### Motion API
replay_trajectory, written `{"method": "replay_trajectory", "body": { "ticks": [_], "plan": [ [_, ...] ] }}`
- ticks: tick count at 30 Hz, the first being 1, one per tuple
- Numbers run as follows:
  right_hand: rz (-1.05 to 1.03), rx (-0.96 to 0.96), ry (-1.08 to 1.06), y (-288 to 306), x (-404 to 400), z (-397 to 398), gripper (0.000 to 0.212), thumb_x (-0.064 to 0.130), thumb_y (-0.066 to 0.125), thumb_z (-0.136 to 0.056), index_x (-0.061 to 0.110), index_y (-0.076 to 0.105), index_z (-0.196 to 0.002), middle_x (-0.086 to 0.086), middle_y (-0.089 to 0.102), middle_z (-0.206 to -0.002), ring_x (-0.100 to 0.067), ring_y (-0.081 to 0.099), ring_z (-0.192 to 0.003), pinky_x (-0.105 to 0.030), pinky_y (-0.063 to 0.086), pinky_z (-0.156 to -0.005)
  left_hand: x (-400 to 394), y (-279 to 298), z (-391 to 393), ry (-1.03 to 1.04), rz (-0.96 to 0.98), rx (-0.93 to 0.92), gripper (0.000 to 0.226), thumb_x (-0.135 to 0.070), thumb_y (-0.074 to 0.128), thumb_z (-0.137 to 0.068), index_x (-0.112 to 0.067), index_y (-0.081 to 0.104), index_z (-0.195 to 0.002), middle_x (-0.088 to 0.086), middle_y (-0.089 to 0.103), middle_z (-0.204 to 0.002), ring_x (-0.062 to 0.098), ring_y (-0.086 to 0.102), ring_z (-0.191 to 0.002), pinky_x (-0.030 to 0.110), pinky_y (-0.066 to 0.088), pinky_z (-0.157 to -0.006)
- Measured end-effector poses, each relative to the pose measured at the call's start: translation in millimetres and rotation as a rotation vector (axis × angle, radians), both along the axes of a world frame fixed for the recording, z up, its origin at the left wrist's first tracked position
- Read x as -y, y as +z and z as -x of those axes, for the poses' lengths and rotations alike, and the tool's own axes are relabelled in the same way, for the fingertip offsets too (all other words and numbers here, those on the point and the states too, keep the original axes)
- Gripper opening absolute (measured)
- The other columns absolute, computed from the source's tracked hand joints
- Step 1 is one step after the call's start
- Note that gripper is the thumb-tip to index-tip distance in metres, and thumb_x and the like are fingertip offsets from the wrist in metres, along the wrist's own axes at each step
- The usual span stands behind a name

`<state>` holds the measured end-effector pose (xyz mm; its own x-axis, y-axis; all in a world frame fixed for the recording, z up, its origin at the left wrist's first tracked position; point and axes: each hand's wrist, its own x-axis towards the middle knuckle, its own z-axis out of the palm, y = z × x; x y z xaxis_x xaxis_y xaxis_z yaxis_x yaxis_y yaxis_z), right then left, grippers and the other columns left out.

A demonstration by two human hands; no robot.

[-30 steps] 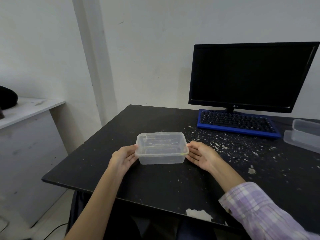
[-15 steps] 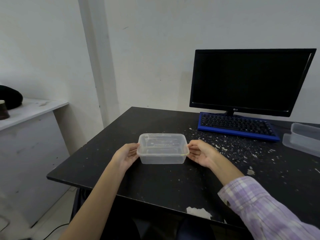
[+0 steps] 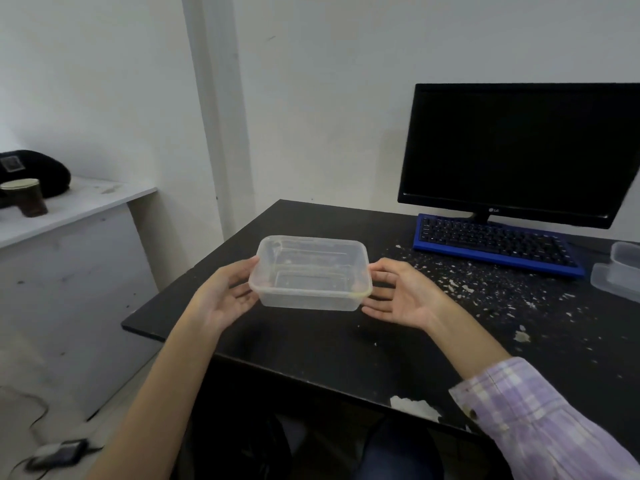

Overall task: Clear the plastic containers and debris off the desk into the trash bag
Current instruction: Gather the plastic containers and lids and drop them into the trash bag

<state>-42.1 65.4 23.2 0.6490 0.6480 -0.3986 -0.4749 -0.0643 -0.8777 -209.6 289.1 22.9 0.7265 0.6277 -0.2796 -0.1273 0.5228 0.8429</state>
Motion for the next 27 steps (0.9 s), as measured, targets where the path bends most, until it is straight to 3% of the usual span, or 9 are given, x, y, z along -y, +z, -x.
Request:
{"method": "replay_trajectory", "body": {
  "ticks": [7,12,16,19,22,27],
  "plan": [
    [-0.047,-0.004,0.203,-4,-46,83,0.040,0.025,0.072,-0.071,0.005,0.064,-0.105,-0.014,0.074,-0.088,-0.027,0.072,-0.083,-0.036,0.059,-0.072,-33,-7,116,-0.005,-0.024,-0.109,0.022,-0.029,0.063,-0.079,-0.012,0.062,-0.093,0.003,0.065,-0.088,0.020,0.062,-0.085,0.034,0.048,-0.078],
    [-0.069,-0.060,0.353,-23,-83,152,0.031,0.024,0.069,-0.074,0.005,0.065,-0.097,-0.010,0.074,-0.082,-0.024,0.072,-0.077,-0.035,0.059,-0.071,-53,-23,203,0.099,0.007,-0.102,0.049,-0.028,0.065,-0.070,-0.011,0.058,-0.115,0.005,0.061,-0.114,0.022,0.060,-0.101,0.035,0.049,-0.087],
    [-0.045,-0.126,0.393,-53,-103,195,0.030,0.028,0.066,-0.079,0.006,0.064,-0.099,-0.010,0.071,-0.091,-0.023,0.070,-0.082,-0.037,0.059,-0.078,-61,-46,252,0.084,0.003,-0.108,0.058,-0.032,0.083,-0.051,-0.012,0.065,-0.102,0.002,0.070,-0.094,0.019,0.069,-0.081,0.030,0.059,-0.068],
    [-0.005,-0.167,0.385,-80,-104,208,0.029,0.031,0.064,-0.080,0.008,0.065,-0.099,-0.009,0.070,-0.093,-0.022,0.068,-0.086,-0.039,0.058,-0.080,-65,-71,262,0.068,0.038,-0.145,0.034,-0.031,0.062,-0.072,-0.010,0.065,-0.099,0.003,0.068,-0.088,0.020,0.067,-0.076,0.031,0.056,-0.070],
    [0.045,-0.226,0.355,-107,-94,206,0.035,0.033,0.068,-0.077,0.010,0.066,-0.102,-0.010,0.069,-0.100,-0.025,0.067,-0.095,-0.042,0.057,-0.082,-61,-102,255,0.048,0.094,-0.231,0.024,-0.028,0.061,-0.073,-0.012,0.067,-0.089,0.004,0.068,-0.083,0.020,0.067,-0.070,0.034,0.050,-0.072],
    [0.148,-0.290,0.275,-145,-69,179,0.047,0.037,0.070,-0.071,0.010,0.062,-0.109,-0.014,0.063,-0.113,-0.029,0.060,-0.106,-0.045,0.051,-0.089,-37,-151,215,0.037,0.224,-0.327,0.032,-0.024,0.067,-0.071,-0.005,0.061,-0.097,0.011,0.058,-0.091,0.025,0.058,-0.081,0.036,0.051,-0.072]
  ]
}}
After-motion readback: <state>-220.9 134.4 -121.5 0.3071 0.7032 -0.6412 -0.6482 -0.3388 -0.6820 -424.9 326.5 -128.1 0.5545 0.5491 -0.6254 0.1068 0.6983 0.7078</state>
